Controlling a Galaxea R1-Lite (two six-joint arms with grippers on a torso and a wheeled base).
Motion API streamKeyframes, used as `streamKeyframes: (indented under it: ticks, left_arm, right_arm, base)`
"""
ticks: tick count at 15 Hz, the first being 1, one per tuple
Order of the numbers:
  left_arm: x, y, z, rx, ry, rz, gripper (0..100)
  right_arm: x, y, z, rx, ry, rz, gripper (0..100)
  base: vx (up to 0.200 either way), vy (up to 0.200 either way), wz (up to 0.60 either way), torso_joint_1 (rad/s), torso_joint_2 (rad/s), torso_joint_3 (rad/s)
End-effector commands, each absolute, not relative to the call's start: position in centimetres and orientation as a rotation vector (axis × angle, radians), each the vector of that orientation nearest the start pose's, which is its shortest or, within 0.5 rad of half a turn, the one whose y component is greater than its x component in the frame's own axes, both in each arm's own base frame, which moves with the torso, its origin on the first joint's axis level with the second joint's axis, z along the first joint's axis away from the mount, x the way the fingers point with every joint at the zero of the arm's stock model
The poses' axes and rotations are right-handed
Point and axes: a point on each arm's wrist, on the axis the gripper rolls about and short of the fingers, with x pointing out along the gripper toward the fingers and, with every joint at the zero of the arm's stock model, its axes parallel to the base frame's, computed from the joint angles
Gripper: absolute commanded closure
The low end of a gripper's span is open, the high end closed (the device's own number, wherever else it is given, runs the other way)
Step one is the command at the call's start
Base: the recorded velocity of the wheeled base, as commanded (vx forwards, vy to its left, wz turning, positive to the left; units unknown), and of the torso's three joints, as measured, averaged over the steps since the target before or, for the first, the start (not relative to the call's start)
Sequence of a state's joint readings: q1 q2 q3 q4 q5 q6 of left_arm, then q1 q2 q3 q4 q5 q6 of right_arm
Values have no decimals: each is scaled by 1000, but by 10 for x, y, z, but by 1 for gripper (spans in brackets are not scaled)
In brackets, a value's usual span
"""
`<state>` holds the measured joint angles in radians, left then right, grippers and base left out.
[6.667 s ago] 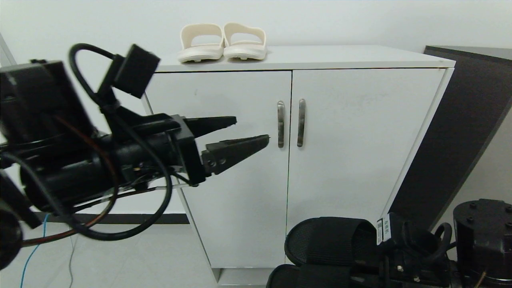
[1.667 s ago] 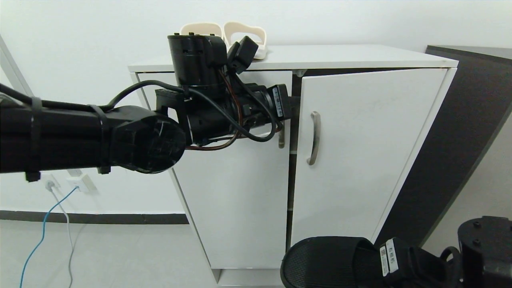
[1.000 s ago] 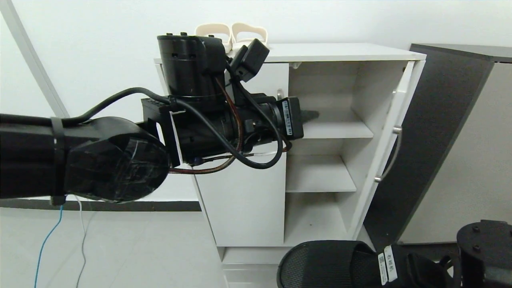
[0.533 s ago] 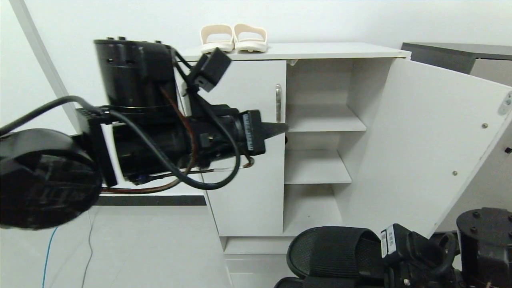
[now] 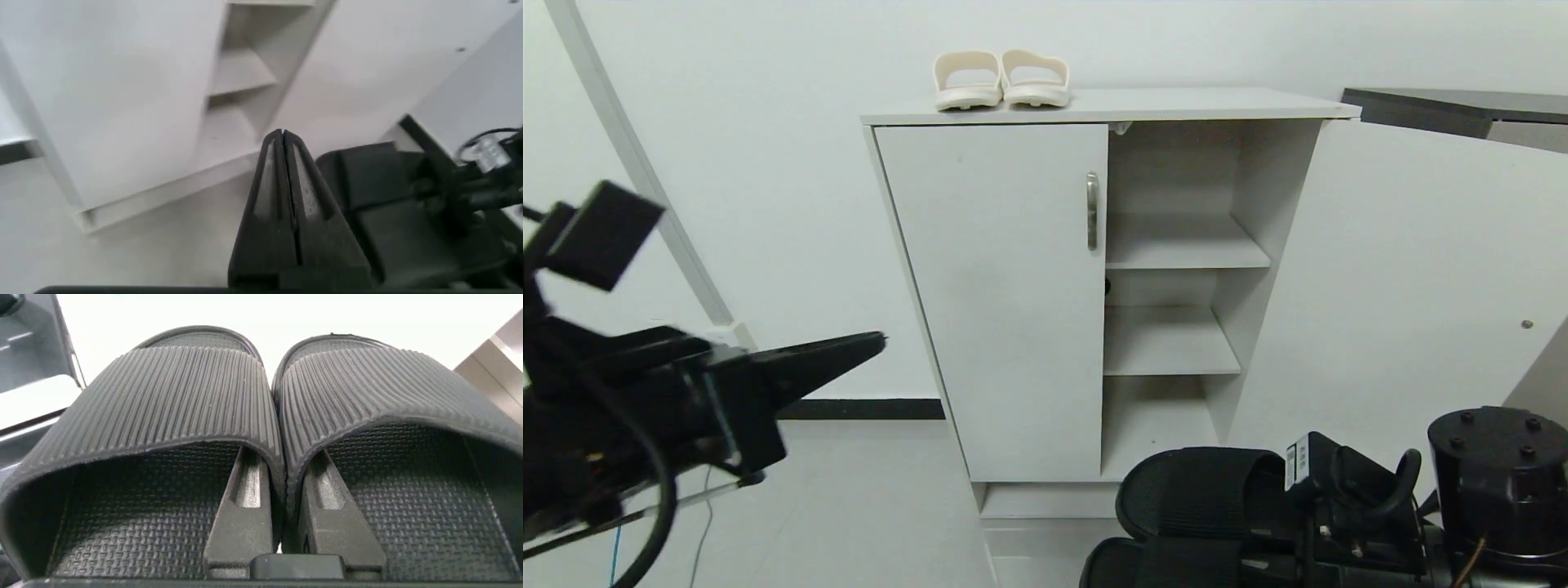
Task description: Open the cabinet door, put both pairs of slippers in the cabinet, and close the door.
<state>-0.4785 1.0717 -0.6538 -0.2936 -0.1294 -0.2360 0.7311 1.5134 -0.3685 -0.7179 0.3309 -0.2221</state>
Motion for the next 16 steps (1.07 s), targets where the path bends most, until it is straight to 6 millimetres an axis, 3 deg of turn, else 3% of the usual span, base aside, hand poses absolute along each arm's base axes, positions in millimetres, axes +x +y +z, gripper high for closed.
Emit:
streamKeyframes:
  ticks: [1, 6, 9, 11, 12, 16]
  left_arm:
    - [76, -39, 236, -211, 103, -489, 100]
    - [23, -8, 201, -219, 62, -307, 100]
    - [0, 0, 172, -213, 37, -89, 100]
    - [-9, 1, 149, -188, 25, -38, 100]
    - [-17, 1, 127, -137, 1, -18, 100]
    - [-26, 1, 104, -89, -67, 94, 100]
  right_arm:
    - [157, 150, 129, -287, 324, 1091, 100]
    - [159, 152, 130, -284, 322, 1089, 100]
    - [159, 152, 130, -285, 324, 1089, 100]
    - [159, 153, 128, -287, 329, 1089, 100]
    - [159, 153, 128, -288, 328, 1090, 100]
    - [160, 154, 127, -291, 332, 1092, 100]
  base:
    - [0, 0, 0, 0, 0, 0]
    - [0, 0, 0, 0, 0, 0]
    - [0, 0, 0, 0, 0, 0]
    - [0, 0, 0, 0, 0, 0]
    - [0, 0, 0, 0, 0, 0]
    - [0, 0, 0, 0, 0, 0]
